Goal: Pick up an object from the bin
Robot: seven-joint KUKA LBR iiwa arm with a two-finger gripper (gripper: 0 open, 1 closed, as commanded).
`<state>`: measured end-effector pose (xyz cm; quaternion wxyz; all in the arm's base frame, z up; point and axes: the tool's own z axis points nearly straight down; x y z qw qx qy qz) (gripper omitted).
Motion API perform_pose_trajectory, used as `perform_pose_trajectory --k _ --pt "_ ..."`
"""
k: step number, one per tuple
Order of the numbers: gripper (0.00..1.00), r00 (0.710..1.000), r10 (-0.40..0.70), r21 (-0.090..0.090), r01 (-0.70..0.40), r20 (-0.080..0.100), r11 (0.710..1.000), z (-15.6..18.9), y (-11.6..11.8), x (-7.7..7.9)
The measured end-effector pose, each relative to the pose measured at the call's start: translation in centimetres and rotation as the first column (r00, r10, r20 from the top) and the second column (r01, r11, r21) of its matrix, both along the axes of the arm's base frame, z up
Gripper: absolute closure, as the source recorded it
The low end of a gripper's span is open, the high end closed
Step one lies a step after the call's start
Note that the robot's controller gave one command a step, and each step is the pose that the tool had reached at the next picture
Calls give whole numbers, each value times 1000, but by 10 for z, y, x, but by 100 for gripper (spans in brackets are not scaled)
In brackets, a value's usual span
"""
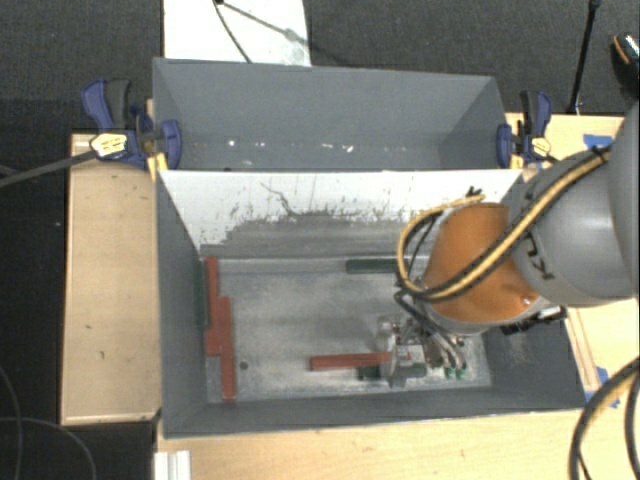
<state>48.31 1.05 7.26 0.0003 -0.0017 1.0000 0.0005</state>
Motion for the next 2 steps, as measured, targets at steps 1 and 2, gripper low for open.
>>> perform_pose_trajectory --k 1,2 --pt "100 998 -61 1 61 -8 998 0 -1 19" --pt "100 996 -85 0 85 10 996 144 -16 23"
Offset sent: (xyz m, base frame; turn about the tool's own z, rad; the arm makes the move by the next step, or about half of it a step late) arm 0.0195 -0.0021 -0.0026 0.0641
